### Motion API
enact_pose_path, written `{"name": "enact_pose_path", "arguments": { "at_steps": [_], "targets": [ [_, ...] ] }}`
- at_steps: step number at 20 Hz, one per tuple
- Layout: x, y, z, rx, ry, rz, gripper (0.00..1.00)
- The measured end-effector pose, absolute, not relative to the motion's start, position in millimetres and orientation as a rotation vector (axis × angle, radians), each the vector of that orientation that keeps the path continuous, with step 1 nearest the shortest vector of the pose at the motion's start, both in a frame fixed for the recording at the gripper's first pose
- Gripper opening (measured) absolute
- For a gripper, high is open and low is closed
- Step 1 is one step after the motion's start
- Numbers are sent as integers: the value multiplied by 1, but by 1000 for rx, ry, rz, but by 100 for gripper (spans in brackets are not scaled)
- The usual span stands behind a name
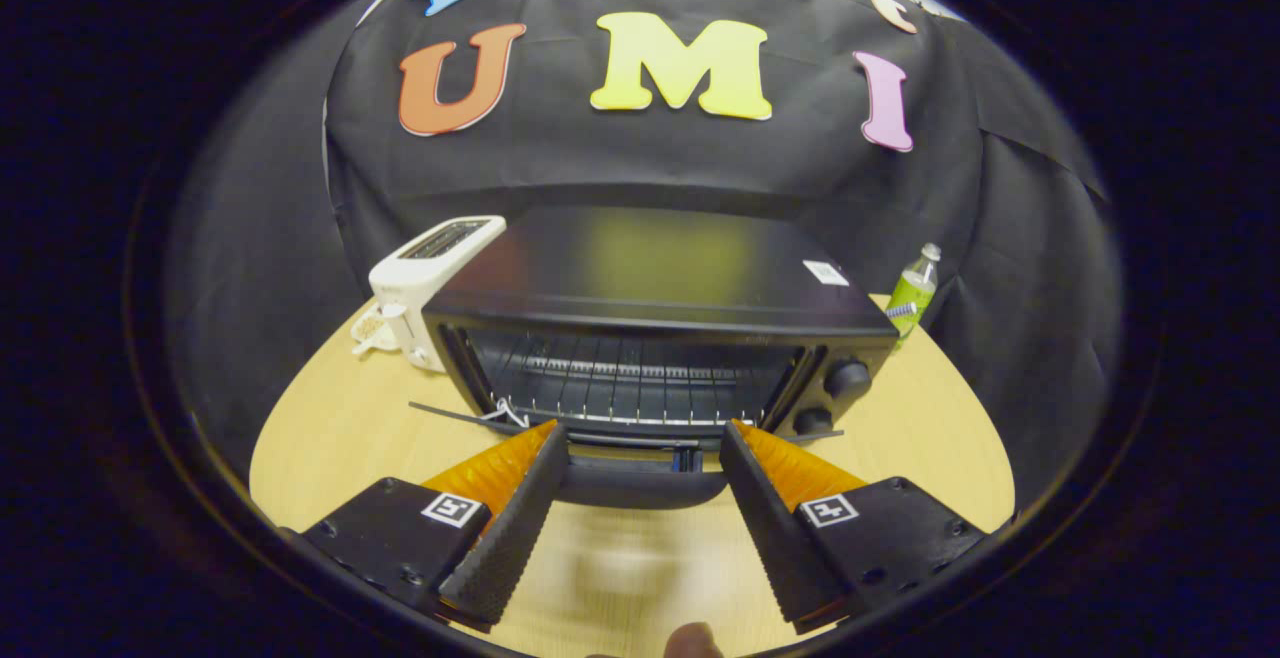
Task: Open the toaster oven, put the food inside, and close the toaster oven door.
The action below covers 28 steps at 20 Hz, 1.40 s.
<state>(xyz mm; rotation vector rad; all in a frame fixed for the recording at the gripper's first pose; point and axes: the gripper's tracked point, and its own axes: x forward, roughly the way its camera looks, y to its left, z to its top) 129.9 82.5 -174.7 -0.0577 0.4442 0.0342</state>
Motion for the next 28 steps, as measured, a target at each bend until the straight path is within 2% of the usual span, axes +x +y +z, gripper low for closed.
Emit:
{"name": "enact_pose_path", "arguments": {
  "at_steps": [11, 16, 18, 22, 28],
  "targets": [
    [86, 81, -262, -7, 635, 54, 100],
    [86, 79, -245, -18, 633, 119, 100],
    [71, 92, -232, 33, 668, 221, 99],
    [15, 131, -204, 252, 889, 519, 100],
    [-10, 170, -209, 453, 1056, 644, 99]
  ]
}}
